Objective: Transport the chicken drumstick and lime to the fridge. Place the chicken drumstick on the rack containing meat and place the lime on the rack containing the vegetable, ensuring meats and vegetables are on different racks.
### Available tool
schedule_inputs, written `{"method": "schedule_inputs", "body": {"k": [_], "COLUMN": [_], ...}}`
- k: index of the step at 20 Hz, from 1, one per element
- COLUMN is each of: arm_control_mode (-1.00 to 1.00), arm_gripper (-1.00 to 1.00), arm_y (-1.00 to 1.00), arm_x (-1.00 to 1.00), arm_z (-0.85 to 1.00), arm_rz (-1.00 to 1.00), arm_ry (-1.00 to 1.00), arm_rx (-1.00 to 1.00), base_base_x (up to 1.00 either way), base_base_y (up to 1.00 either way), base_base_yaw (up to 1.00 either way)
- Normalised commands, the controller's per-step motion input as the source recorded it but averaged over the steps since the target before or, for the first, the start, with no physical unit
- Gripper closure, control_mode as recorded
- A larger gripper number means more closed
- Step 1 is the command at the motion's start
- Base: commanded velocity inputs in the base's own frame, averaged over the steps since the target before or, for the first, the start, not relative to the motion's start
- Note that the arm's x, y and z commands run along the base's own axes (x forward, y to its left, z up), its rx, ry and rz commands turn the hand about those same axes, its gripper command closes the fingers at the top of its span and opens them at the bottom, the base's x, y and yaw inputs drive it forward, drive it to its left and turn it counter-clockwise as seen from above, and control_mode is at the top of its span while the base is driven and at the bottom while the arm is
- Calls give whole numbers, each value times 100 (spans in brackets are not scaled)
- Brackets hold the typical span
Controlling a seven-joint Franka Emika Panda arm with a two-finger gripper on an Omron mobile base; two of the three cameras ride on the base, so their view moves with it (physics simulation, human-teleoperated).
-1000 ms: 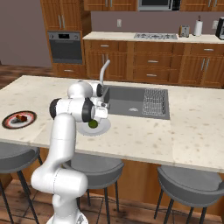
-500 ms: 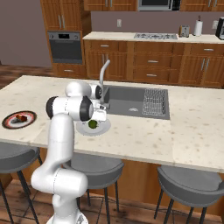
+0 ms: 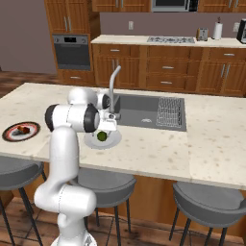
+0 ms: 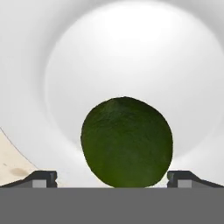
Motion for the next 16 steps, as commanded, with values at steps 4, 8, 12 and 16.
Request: {"method": "schedule_inputs", "body": {"k": [4, 8, 12, 16], "arm_control_mode": [-100, -100, -100, -100], "arm_gripper": [-100, -100, -100, -100], "arm_y": [0, -1, -11, -1], "arm_x": [0, 9, 18, 3], "arm_z": [-16, -18, -3, -4], "arm_rz": [3, 6, 8, 6], "arm_ry": [-18, -15, -9, 0], "arm_rx": [0, 0, 4, 3], "base_base_x": [0, 0, 0, 0], "base_base_y": [0, 0, 0, 0], "base_base_yaw": [0, 0, 0, 0]}}
